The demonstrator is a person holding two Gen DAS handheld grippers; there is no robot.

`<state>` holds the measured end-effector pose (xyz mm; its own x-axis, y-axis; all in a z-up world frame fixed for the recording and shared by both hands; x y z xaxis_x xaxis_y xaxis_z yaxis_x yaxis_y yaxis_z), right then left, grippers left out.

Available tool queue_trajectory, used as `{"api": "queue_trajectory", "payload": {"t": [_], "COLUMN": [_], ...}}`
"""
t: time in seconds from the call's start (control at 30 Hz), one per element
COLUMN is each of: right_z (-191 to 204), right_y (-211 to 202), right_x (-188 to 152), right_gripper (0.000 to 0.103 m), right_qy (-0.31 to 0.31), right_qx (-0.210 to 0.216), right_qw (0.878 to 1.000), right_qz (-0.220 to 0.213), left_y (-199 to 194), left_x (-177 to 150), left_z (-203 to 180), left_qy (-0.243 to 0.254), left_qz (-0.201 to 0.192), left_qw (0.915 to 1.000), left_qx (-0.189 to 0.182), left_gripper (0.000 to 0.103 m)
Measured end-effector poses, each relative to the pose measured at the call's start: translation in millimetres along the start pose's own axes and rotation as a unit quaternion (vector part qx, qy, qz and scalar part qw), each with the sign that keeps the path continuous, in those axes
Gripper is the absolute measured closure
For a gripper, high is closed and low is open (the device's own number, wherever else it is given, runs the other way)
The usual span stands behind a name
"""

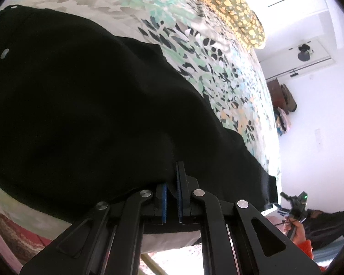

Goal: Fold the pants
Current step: 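Grasp the trouser waistband with the left gripper while the right gripper holds the hem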

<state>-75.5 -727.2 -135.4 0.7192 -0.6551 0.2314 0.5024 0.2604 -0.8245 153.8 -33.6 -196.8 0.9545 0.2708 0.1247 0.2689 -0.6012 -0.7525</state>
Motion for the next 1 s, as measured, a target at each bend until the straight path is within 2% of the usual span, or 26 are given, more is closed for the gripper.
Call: {"api": "queue_trajectory", "payload": {"t": [0.03,0.07,0.2,0.27,0.5,0.7,0.77,0.87,1.0], "right_z": [1.6,4.1,7.8,5.4,-14.3,-11.5,-15.5,-27.7,-25.0], "right_y": [-1.4,-1.2,-2.3,-3.1,-2.5,-12.6,-11.1,1.7,7.8], "right_x": [0.7,0.3,-5.3,-9.5,-13.6,-15.9,-19.7,-24.6,-20.6], "right_gripper": [0.061,0.091,0.091,0.091,0.091,0.091,0.091,0.091,0.091], "right_qy": [-0.010,-0.023,-0.065,-0.089,-0.069,-0.056,-0.053,-0.042,-0.057], "right_qx": [-0.004,-0.014,-0.069,-0.111,-0.134,-0.133,-0.141,-0.158,-0.183], "right_qw": [1.000,1.000,0.995,0.989,0.987,0.988,0.987,0.984,0.979], "right_qz": [-0.001,0.003,0.028,0.045,0.057,0.047,0.055,0.075,0.074], "left_y": [-5.5,-4.2,-6.8,-9.8,-17.3,-33.6,-33.6,-19.1,-7.6], "left_x": [-1.2,-0.7,-3.8,-9.1,-24.4,-30.6,-33.2,-37.6,-40.2], "left_z": [4.8,5.1,4.7,4.2,5.1,-6.9,-5.0,10.7,23.0], "left_qy": [0.000,0.000,0.008,0.012,0.014,0.044,0.048,0.027,0.010], "left_qz": [0.000,0.001,0.003,0.010,0.034,0.022,0.025,0.052,0.073], "left_qw": [1.0000,1.0000,1.0000,0.9999,0.9992,0.9987,0.9984,0.9978,0.9965], "left_qx": [-0.001,-0.001,0.002,0.008,0.013,0.011,0.016,0.030,0.038], "left_gripper": [0.097,0.097,0.098,0.098,0.099,0.099,0.099,0.099,0.099]}}
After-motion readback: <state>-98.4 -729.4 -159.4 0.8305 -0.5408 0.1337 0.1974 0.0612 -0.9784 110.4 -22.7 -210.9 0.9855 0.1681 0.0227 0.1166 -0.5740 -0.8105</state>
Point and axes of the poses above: each gripper's, at about its wrist camera, not at the fingertips, and y roughly the way its jaws point, z to its left, x to its top, the point moved 6 cm from there along y, roughly the way its jaws point, and after that the axes turned 8 degrees about -y, right-handed, at the moved point
